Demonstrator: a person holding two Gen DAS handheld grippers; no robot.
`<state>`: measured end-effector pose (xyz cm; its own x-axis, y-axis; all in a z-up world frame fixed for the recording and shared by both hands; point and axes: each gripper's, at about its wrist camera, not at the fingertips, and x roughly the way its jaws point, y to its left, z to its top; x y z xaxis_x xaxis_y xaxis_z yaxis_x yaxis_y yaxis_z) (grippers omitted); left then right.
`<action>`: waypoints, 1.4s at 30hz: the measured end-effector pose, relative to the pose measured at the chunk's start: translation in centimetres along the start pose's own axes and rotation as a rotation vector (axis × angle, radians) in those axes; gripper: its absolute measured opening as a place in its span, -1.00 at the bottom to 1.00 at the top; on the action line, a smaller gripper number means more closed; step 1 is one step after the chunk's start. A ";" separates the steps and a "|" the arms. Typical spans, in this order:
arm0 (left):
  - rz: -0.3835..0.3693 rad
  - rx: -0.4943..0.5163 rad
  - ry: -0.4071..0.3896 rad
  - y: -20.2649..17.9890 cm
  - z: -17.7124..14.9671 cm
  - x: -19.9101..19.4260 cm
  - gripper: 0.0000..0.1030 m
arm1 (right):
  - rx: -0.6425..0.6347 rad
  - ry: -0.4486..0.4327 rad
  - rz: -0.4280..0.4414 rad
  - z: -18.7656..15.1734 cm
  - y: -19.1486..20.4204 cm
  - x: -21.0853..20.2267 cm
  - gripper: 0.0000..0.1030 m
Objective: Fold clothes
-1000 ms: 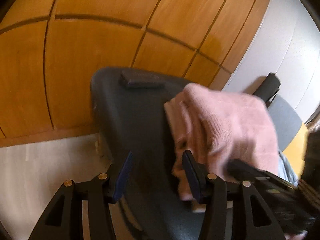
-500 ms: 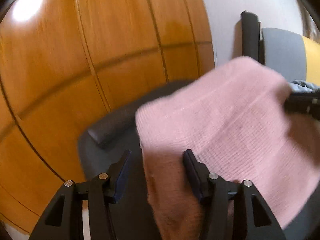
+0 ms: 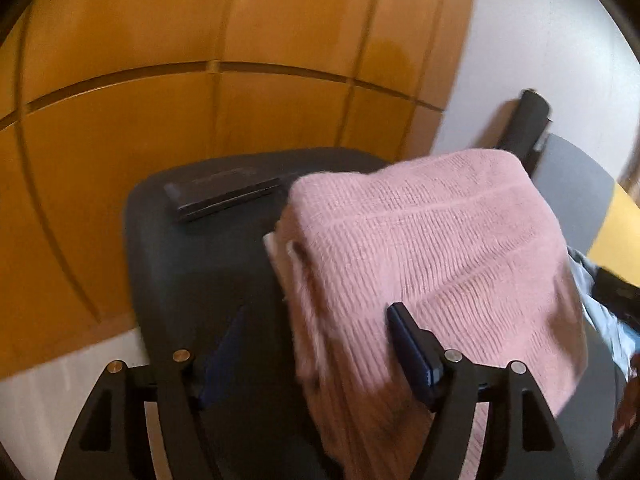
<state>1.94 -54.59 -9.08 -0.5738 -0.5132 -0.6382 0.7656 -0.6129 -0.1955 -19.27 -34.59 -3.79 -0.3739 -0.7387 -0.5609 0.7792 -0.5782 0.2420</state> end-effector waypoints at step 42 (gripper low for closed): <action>0.156 0.119 -0.018 -6.7 -7.4 -23.4 0.41 | -0.166 0.127 -0.131 -10.4 10.7 -18.6 0.84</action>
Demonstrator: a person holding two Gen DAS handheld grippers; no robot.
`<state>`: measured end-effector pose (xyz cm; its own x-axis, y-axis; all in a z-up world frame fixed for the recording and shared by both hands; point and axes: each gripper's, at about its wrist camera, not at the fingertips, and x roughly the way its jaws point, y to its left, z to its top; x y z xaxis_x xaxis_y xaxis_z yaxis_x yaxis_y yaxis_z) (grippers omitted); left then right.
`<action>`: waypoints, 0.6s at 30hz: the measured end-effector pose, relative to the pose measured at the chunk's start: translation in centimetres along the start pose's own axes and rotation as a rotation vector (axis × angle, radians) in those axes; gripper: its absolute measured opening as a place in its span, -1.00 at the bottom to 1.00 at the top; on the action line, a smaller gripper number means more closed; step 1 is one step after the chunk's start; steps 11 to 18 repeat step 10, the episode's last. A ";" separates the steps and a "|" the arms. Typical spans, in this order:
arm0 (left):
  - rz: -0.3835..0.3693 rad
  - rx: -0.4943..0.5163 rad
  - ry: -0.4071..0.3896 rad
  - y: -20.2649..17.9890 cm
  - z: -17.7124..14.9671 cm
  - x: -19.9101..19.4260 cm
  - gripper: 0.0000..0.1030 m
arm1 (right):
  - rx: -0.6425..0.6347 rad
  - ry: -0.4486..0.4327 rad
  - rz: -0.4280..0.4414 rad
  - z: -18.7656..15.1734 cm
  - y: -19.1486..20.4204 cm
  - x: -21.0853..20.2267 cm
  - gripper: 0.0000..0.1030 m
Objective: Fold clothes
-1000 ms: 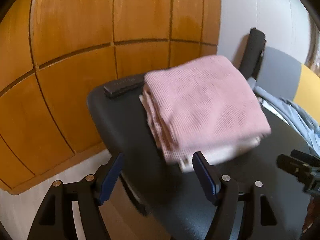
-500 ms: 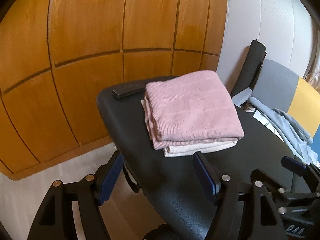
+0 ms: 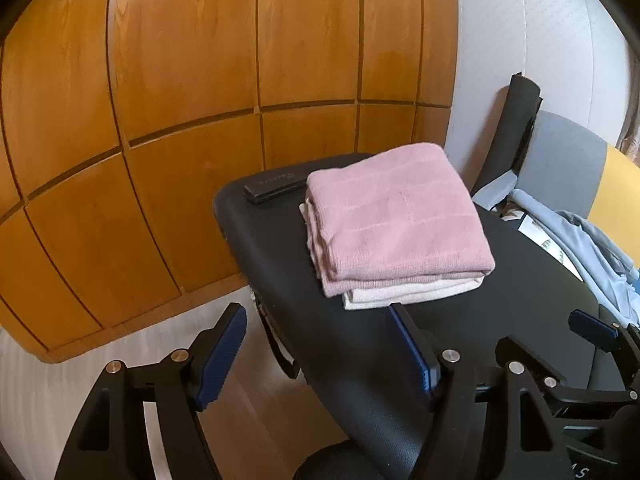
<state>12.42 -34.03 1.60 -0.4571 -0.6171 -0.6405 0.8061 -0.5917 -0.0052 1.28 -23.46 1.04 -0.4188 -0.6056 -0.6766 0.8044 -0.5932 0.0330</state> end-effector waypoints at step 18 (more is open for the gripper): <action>-0.029 -0.049 -0.060 0.6 -0.9 -1.2 0.26 | 0.006 0.006 0.000 -0.4 0.2 -0.3 0.84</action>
